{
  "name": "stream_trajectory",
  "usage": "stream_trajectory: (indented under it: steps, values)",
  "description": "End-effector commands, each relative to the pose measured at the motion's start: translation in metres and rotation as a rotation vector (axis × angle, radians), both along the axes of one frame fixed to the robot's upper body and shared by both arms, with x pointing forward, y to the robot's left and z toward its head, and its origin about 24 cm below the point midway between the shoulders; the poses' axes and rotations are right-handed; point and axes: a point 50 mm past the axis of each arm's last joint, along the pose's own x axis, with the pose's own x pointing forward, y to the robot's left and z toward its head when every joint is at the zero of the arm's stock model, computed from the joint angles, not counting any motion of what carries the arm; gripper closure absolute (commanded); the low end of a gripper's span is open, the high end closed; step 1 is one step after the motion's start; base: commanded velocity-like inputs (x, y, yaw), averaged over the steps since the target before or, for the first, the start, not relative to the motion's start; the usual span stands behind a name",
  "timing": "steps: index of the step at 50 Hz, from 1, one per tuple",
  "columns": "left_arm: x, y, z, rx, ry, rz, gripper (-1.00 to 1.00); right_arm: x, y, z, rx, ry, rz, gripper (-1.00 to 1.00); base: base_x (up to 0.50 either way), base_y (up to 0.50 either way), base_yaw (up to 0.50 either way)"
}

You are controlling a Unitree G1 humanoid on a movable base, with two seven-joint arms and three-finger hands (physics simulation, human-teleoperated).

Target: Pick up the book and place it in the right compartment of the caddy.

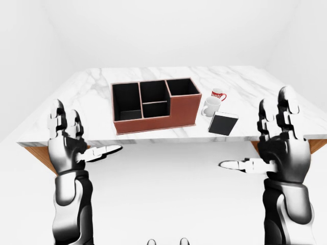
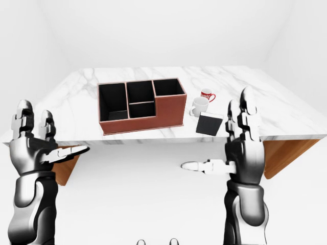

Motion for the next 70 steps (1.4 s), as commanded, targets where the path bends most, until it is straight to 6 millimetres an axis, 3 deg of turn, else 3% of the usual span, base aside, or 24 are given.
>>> stream_trajectory:
  steps: [1,6,70]
  values:
    - [-0.0159,0.0201,0.0364,-0.044,-0.175,0.076,-1.0,-0.0477,-0.0069,0.0506,-0.077,-0.268,-0.052,-1.0,0.0,0.0,0.0]
    - [-0.017,0.0209,0.0379,-0.047,-0.181,0.082,-1.0,-0.0511,-0.0066,0.0567,-0.079,-0.307,-0.051,-1.0,0.0,0.0,0.0]
    - [-0.0197,0.0229,0.0416,-0.056,-0.201,0.095,-1.0,-0.0474,-0.006,0.0491,-0.073,-0.261,-0.027,-1.0,0.23,0.0,0.0]
